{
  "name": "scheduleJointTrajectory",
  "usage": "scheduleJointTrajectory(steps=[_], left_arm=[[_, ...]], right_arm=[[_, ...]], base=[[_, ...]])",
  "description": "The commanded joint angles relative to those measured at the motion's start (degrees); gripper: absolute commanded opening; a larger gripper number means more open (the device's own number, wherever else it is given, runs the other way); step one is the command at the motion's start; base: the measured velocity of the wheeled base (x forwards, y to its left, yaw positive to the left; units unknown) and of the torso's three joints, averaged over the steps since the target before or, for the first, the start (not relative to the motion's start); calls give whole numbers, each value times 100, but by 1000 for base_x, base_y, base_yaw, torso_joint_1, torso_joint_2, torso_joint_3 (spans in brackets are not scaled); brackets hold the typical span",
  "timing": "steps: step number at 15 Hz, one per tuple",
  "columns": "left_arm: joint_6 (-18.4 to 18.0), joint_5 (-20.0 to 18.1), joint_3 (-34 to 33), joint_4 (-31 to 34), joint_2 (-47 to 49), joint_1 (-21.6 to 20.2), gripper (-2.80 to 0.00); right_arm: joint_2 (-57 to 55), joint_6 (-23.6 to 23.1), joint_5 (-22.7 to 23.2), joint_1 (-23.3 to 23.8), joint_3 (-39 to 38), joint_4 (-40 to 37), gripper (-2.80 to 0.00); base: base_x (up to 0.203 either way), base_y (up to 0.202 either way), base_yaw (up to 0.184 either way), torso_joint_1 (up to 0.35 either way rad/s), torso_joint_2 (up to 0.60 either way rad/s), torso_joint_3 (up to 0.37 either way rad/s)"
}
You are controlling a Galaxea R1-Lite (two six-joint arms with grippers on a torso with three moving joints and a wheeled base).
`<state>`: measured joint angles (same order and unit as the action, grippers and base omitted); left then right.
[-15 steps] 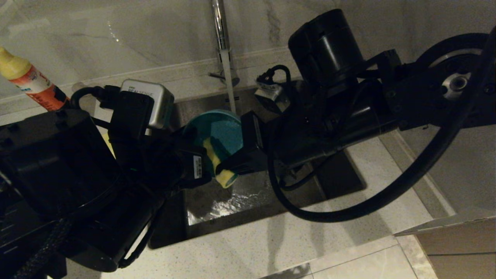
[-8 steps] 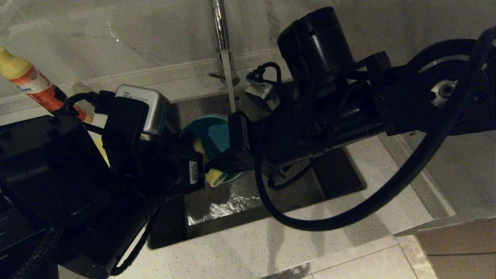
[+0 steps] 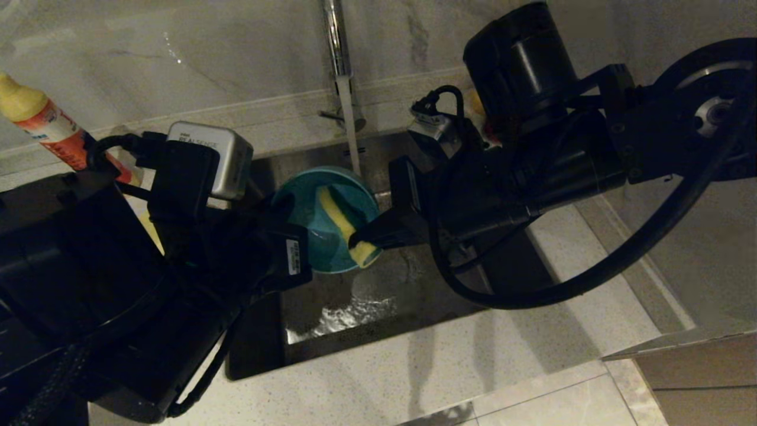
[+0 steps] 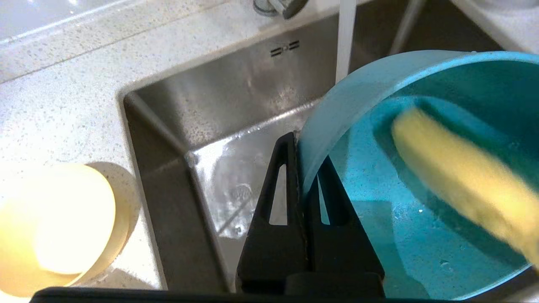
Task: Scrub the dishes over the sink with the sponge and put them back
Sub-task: Wipe the bowl
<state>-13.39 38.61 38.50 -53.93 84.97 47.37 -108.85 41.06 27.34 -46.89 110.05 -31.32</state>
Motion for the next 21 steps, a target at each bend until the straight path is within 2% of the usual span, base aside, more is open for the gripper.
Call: scheduleJointTrajectory(steps=[1,8,13,21], left_arm=[[-6,27,23,-39,37,0,-280],[37,24,-28,-74,56,0,-280],[20,24,-255,-416,231,0,-280],[-4,24,-395,-504,118,-25,-280]], right_arm=[[-35,16,17,-110,-36,-41,-280],[-286,25,17,-330,43,43,-280],[-276,36,-1,-322,52,448,-280],[53,15,-168,-172,21,355,-280]], base=[[0,0,0,0,0,0],[0,0,0,0,0,0],[0,0,0,0,0,0],[0,0,0,0,0,0]])
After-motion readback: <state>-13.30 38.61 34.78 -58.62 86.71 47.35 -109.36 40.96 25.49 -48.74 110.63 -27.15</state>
